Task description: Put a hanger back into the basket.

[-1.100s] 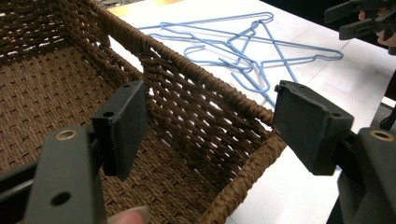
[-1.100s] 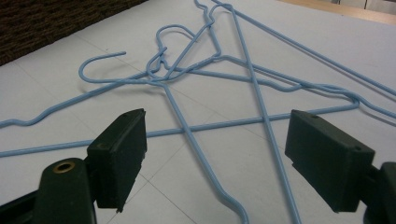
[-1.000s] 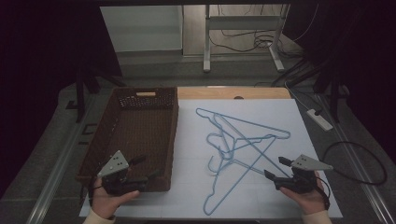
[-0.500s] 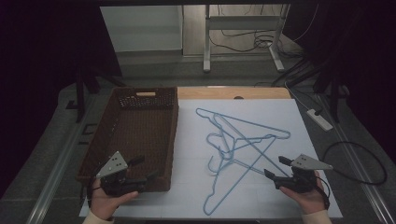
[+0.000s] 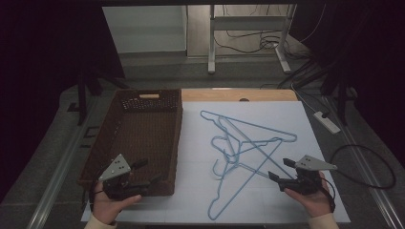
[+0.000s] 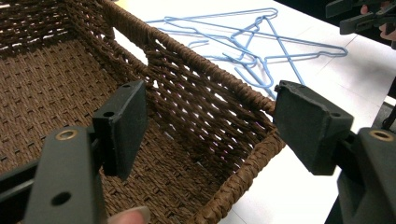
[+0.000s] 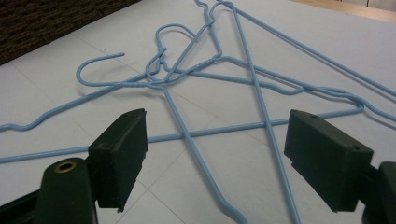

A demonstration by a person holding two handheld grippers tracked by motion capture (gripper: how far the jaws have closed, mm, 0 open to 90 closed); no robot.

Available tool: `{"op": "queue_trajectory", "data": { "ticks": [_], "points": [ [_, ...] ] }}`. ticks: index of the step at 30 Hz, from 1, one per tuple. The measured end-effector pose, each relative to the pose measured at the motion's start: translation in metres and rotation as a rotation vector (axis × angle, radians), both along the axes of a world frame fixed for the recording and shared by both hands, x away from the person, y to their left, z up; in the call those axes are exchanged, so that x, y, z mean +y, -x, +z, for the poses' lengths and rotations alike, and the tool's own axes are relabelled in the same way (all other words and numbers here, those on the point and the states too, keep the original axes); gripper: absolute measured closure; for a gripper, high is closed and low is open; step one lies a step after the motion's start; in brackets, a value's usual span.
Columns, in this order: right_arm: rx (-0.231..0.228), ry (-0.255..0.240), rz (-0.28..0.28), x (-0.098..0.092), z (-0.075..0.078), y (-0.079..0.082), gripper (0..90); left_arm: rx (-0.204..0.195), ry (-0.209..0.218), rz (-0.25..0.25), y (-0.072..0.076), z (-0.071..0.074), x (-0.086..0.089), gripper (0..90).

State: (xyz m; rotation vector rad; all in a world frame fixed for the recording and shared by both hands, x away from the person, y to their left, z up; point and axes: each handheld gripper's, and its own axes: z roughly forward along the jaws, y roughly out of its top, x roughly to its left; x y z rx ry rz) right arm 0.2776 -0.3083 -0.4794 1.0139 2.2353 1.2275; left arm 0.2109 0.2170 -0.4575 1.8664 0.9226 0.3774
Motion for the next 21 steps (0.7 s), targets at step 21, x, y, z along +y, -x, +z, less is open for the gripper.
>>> {"op": "queue_trajectory", "data": {
  "ticks": [21],
  "points": [
    [0.027,0.092,0.064,0.033,0.019,-0.020,23.8,0.001,-0.004,0.001,0.000,0.001,0.000,27.5]
  ]
}}
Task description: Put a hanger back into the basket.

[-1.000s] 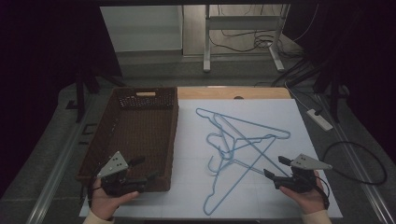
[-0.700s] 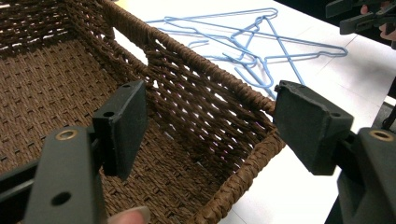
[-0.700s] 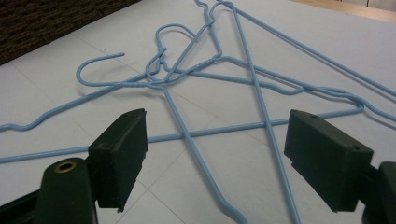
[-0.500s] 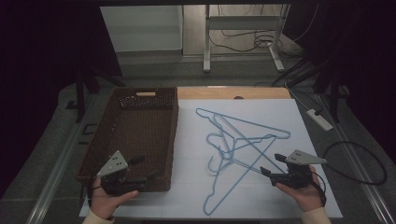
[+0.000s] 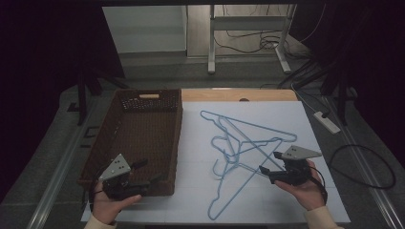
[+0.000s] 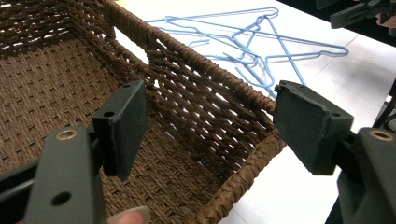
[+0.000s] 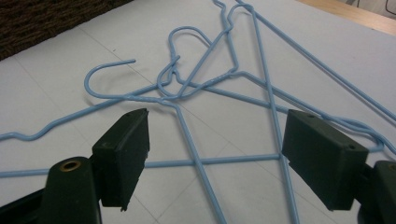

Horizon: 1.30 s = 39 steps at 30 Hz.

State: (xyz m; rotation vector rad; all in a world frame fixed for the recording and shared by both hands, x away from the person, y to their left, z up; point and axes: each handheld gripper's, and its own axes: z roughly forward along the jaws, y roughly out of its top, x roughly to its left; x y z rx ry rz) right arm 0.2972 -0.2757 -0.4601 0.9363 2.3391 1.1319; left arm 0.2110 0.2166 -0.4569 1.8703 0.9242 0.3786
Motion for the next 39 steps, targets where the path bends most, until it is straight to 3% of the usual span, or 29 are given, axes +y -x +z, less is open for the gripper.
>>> {"op": "queue_trajectory", "data": {
  "ticks": [9,13,27,39],
  "points": [
    [0.034,0.038,0.016,0.012,-0.001,-0.010,24.0,-0.001,0.000,0.000,0.000,0.000,0.000,27.6],
    [0.057,0.080,0.031,0.020,-0.002,-0.017,25.1,-0.001,0.000,0.000,0.000,0.000,0.000,27.5],
    [0.120,0.159,0.076,0.040,-0.004,-0.034,30.4,-0.001,0.002,0.000,0.000,0.000,0.001,27.6],
    [0.212,0.287,0.116,0.059,-0.023,-0.049,36.3,-0.004,0.002,-0.002,0.001,0.001,0.001,27.6]
  ]
}}
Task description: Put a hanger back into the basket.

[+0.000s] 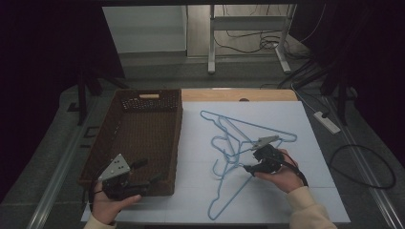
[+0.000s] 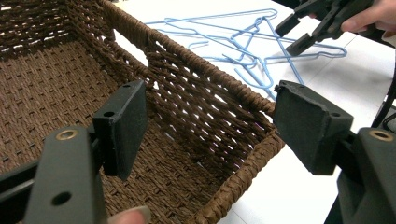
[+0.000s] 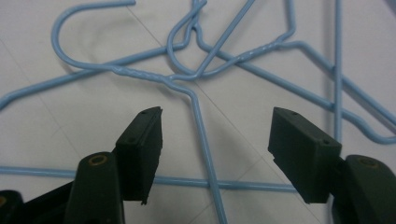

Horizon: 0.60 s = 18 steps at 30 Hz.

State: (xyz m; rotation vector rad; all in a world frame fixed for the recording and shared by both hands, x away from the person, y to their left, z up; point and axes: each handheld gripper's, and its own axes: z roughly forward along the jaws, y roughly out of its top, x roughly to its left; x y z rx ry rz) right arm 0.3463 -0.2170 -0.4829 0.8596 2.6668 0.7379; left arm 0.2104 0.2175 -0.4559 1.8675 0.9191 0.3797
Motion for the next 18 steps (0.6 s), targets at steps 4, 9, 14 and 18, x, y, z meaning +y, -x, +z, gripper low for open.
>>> {"op": "queue_trajectory", "data": {
  "ticks": [4,9,14,18],
  "points": [
    [0.050,0.044,0.002,0.003,-0.006,-0.009,38.8,-0.001,0.001,0.000,0.000,0.000,0.000,27.6],
    [0.086,0.073,0.019,0.007,-0.008,-0.016,43.5,0.000,0.001,0.001,0.000,0.000,0.001,27.6],
    [0.132,0.114,0.049,0.014,-0.010,-0.022,52.3,0.001,-0.001,0.002,-0.001,-0.001,0.001,27.6],
    [0.165,0.141,0.066,0.018,-0.012,-0.026,59.6,0.001,0.001,0.001,0.000,0.000,0.000,27.6]
  ]
}}
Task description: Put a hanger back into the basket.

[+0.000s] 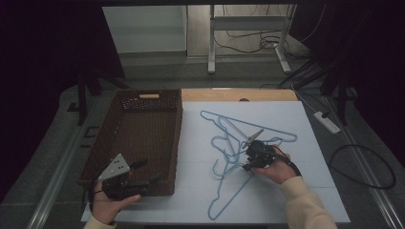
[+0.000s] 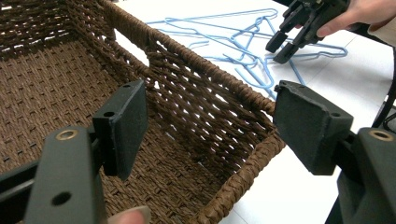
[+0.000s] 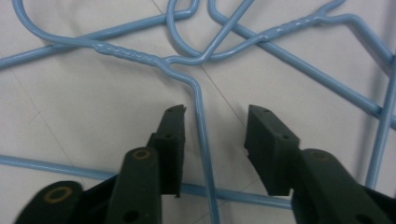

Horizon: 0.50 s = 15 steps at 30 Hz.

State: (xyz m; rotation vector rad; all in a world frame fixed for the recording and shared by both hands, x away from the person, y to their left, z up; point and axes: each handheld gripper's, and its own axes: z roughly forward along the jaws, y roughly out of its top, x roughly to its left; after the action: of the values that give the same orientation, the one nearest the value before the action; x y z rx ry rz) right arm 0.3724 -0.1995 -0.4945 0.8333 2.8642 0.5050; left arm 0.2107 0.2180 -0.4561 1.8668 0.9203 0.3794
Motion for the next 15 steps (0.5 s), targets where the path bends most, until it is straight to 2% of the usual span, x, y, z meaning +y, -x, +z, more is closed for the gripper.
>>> {"op": "queue_trajectory", "data": {
  "ticks": [5,10,12,15],
  "points": [
    [0.026,0.053,0.033,0.008,0.000,-0.004,68.5,0.000,0.000,0.000,0.000,0.000,0.000,27.6],
    [0.054,0.088,0.068,0.015,0.001,-0.007,85.6,-0.003,-0.002,-0.001,0.000,0.000,0.000,27.6],
    [0.054,0.099,0.078,0.016,0.001,-0.007,86.3,-0.005,-0.001,0.000,0.000,0.001,0.000,27.6],
    [0.023,0.120,0.097,0.018,0.002,-0.003,87.2,-0.005,-0.001,0.000,0.000,0.001,0.001,27.6]
  ]
}}
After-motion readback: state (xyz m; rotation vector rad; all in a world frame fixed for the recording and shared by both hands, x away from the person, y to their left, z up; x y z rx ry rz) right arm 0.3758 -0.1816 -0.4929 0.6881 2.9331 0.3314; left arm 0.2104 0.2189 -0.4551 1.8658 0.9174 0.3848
